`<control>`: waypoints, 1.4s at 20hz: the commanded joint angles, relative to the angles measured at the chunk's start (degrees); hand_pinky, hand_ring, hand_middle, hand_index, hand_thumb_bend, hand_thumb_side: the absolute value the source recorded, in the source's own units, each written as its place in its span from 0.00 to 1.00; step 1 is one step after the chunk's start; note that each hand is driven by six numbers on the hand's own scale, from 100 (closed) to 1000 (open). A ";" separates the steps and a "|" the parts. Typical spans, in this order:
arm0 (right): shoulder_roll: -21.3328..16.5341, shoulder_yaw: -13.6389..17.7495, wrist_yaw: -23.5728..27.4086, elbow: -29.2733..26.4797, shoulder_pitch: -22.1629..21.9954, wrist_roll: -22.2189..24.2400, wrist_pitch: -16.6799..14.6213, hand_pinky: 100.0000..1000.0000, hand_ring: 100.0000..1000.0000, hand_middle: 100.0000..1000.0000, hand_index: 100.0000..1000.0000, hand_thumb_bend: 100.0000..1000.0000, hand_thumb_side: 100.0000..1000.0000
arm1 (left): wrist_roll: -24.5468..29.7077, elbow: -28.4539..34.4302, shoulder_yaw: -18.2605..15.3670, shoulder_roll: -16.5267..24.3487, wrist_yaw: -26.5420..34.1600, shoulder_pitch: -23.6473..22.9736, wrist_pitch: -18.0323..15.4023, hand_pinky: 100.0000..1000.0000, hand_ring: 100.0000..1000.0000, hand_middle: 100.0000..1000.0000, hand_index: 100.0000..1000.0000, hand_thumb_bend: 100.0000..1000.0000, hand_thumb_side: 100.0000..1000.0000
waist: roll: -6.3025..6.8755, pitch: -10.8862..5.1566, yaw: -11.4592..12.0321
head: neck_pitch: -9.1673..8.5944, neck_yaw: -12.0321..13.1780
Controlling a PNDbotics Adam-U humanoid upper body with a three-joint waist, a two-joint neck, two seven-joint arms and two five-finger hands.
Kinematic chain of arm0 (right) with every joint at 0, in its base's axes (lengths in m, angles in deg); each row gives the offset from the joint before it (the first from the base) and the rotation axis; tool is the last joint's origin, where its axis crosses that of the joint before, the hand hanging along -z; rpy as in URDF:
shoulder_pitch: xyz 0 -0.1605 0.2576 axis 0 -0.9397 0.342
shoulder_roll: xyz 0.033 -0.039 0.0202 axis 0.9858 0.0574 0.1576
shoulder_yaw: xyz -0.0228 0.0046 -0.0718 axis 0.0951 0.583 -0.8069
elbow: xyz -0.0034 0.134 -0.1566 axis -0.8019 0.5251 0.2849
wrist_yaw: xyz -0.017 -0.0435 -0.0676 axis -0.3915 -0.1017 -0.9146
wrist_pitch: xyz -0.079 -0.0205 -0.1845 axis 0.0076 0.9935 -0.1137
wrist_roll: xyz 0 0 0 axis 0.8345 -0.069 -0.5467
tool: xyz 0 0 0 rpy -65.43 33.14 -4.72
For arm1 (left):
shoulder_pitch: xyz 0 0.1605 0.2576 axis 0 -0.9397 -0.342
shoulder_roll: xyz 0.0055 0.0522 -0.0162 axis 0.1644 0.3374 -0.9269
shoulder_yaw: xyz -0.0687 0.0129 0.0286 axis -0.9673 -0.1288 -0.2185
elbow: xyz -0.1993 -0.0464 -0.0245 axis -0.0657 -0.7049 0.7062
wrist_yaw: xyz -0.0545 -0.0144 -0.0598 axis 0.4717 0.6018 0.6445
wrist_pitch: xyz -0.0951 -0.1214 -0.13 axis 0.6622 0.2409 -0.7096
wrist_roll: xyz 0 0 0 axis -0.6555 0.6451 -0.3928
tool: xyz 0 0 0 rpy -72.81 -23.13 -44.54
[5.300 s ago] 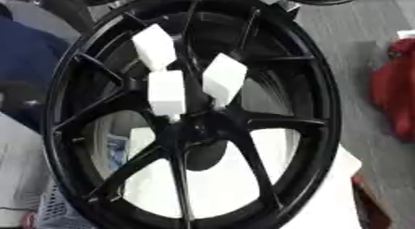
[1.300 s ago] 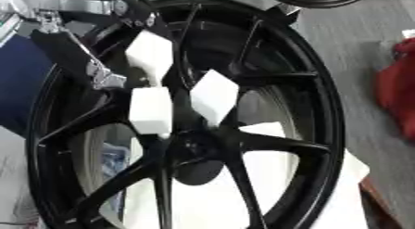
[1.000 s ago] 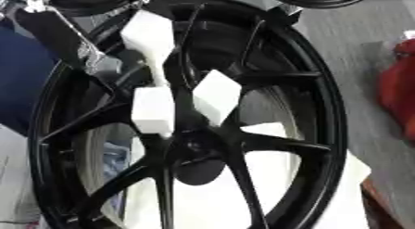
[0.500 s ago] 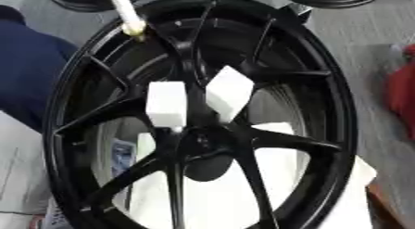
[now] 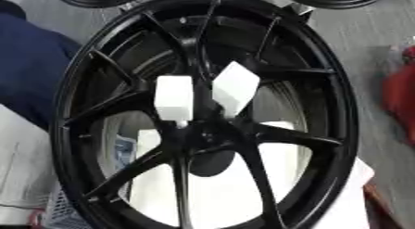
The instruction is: Pull the pin out of the wheel hub.
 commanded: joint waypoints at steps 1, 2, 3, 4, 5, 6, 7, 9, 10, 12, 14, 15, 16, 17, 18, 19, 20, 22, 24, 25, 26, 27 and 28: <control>-1.31 0.83 -0.60 -1.07 0.25 -0.31 -0.13 0.77 0.60 0.51 0.79 0.00 0.49 | -4.86 -4.06 -3.40 5.33 -0.62 -2.63 0.40 0.66 0.28 0.12 0.28 0.00 0.41 | -0.08 -2.15 0.20 | 0.00 -0.50; -1.23 0.89 -0.61 -1.07 0.29 -0.36 -0.14 0.77 0.61 0.51 0.79 0.00 0.49 | -5.79 -5.36 -3.74 5.72 -1.78 -4.01 0.37 0.67 0.29 0.13 0.29 0.00 0.39 | -0.18 -2.16 0.21 | -0.07 -0.52; -1.15 0.91 -0.61 -1.07 0.35 -0.39 -0.16 0.77 0.61 0.51 0.79 0.00 0.49 | -6.50 -6.53 -3.99 5.87 -2.84 -5.28 0.28 0.68 0.29 0.13 0.30 0.00 0.39 | -0.30 -2.17 0.20 | -0.17 -0.52; -1.09 0.92 -0.61 -1.07 0.41 -0.39 -0.17 0.77 0.61 0.51 0.79 0.00 0.49 | -7.03 -7.43 -4.14 5.91 -3.72 -6.25 0.10 0.69 0.31 0.16 0.34 0.00 0.37 | -0.39 -2.17 0.18 | -0.24 -0.51; -1.01 0.95 -0.61 -1.07 0.48 -0.39 -0.20 0.77 0.61 0.51 0.79 0.00 0.49 | -7.55 -8.44 -4.23 5.89 -4.84 -7.35 -0.01 0.69 0.32 0.18 0.36 0.00 0.36 | -0.49 -2.18 0.13 | -0.26 -0.48; -0.92 0.98 -0.61 -1.07 0.53 -0.40 -0.22 0.77 0.61 0.51 0.79 0.00 0.49 | -8.01 -9.26 -4.24 5.81 -6.02 -8.26 -0.20 0.72 0.35 0.25 0.44 0.00 0.34 | -0.58 -2.19 0.09 | -0.27 -0.46; -0.81 1.02 -0.60 -1.07 0.57 -0.43 -0.24 0.77 0.61 0.51 0.79 0.00 0.49 | -8.24 -9.97 -4.14 5.67 -7.41 -9.14 -0.41 0.74 0.40 0.32 0.50 0.00 0.33 | -0.68 -2.19 0.07 | -0.31 -0.47; -0.62 1.08 -0.56 -1.07 0.63 -0.46 -0.28 0.77 0.61 0.51 0.79 0.00 0.49 | -7.36 -10.60 -3.69 5.32 -10.56 -10.69 -1.11 0.80 0.51 0.52 0.68 0.00 0.29 | -0.86 -2.20 0.08 | -0.38 -0.56; -0.55 1.11 -0.54 -1.07 0.66 -0.46 -0.30 0.77 0.61 0.51 0.79 0.00 0.49 | -6.47 -10.67 -3.52 5.22 -12.32 -11.34 -1.54 0.85 0.63 0.68 0.80 0.00 0.26 | -0.94 -2.20 0.12 | -0.43 -0.62; -0.46 1.15 -0.53 -1.07 0.74 -0.47 -0.36 0.77 0.61 0.51 0.79 0.00 0.49 | -4.90 -10.89 -3.43 5.22 -16.93 -12.36 -2.24 0.93 0.77 0.86 0.94 0.00 0.36 | -1.06 -2.21 0.21 | -0.50 -0.82; -0.41 1.18 -0.52 -1.07 0.79 -0.47 -0.39 0.77 0.61 0.51 0.79 0.00 0.49 | -3.86 -11.32 -3.47 5.12 -21.63 -12.85 -2.36 0.93 0.78 0.87 0.99 0.23 0.65 | -1.10 -2.24 0.26 | -0.53 -1.06; -0.40 1.23 -0.53 -1.07 0.75 -0.51 -0.40 0.77 0.61 0.51 0.79 0.00 0.49 | -2.96 -11.24 -3.39 5.05 -23.54 -13.03 -2.54 0.92 0.77 0.86 0.99 0.21 0.69 | -1.10 -2.25 0.29 | -0.49 -1.30; -0.40 1.29 -0.54 -1.07 0.72 -0.56 -0.41 0.77 0.61 0.51 0.79 0.00 0.49 | -2.26 -11.15 -3.49 5.01 -24.88 -13.14 -2.57 0.92 0.77 0.85 0.97 0.14 0.68 | -1.12 -2.27 0.40 | -0.43 -1.53; -0.41 1.31 -0.55 -1.07 0.74 -0.59 -0.43 0.77 0.61 0.51 0.79 0.00 0.49 | -1.88 -11.10 -3.69 4.95 -25.69 -13.20 -2.44 0.91 0.76 0.85 0.96 0.11 0.71 | -1.16 -2.32 0.58 | -0.34 -1.72; -0.43 1.29 -0.56 -1.07 0.79 -0.58 -0.44 0.77 0.61 0.51 0.79 0.00 0.49 | -1.63 -11.06 -3.85 4.86 -25.97 -13.24 -2.24 0.90 0.76 0.83 0.94 0.03 0.74 | -1.19 -2.39 0.73 | -0.25 -1.84; -0.50 1.24 -0.57 -1.07 0.85 -0.52 -0.43 0.77 0.61 0.51 0.79 0.00 0.49 | -1.59 -11.03 -4.06 4.81 -25.81 -13.29 -1.94 0.90 0.75 0.82 0.93 0.00 0.74 | -1.22 -2.47 0.83 | -0.20 -1.97; -0.55 1.21 -0.59 -1.07 0.89 -0.46 -0.41 0.77 0.61 0.51 0.79 0.00 0.49 | -1.78 -10.94 -4.20 4.82 -25.51 -13.36 -1.56 0.90 0.75 0.82 0.93 0.00 0.74 | -1.23 -2.52 0.87 | -0.18 -2.06; -0.60 1.28 -0.67 -1.07 0.88 -0.43 -0.38 0.77 0.61 0.51 0.79 0.00 0.48 | -2.93 -10.49 -4.44 4.76 -24.56 -13.44 -0.68 0.87 0.71 0.77 0.89 0.00 0.76 | -1.34 -2.69 0.84 | -0.03 -2.47; -0.58 1.37 -0.72 -1.07 0.74 -0.46 -0.32 0.77 0.61 0.51 0.79 0.00 0.51 | -4.11 -9.83 -4.45 4.71 -23.45 -13.72 0.28 0.86 0.70 0.75 0.88 0.00 0.76 | -1.38 -2.82 0.72 | 0.00 -2.55; -0.56 1.45 -0.73 -1.07 0.64 -0.53 -0.30 0.77 0.61 0.51 0.79 0.00 0.49 | -4.75 -9.54 -4.50 4.68 -22.95 -13.78 0.74 0.85 0.69 0.73 0.86 0.00 0.75 | -1.38 -2.88 0.65 | -0.02 -2.55; -0.53 1.52 -0.75 -1.07 0.55 -0.60 -0.29 0.77 0.61 0.51 0.79 0.00 0.49 | -5.38 -9.24 -4.51 4.66 -22.41 -13.83 1.15 0.85 0.69 0.73 0.86 0.00 0.75 | -1.37 -2.92 0.61 | -0.05 -2.55; -0.53 1.57 -0.77 -1.07 0.46 -0.65 -0.29 0.77 0.61 0.51 0.79 0.00 0.49 | -6.09 -8.85 -4.62 4.61 -21.62 -13.82 1.48 0.84 0.66 0.71 0.85 0.00 0.74 | -1.35 -2.98 0.61 | -0.03 -2.53; -0.53 1.60 -0.79 -1.07 0.40 -0.68 -0.30 0.77 0.61 0.51 0.79 0.00 0.49 | -6.93 -8.36 -4.73 4.57 -20.62 -13.84 1.80 0.83 0.64 0.69 0.84 0.00 0.73 | -1.33 -3.03 0.63 | -0.01 -2.52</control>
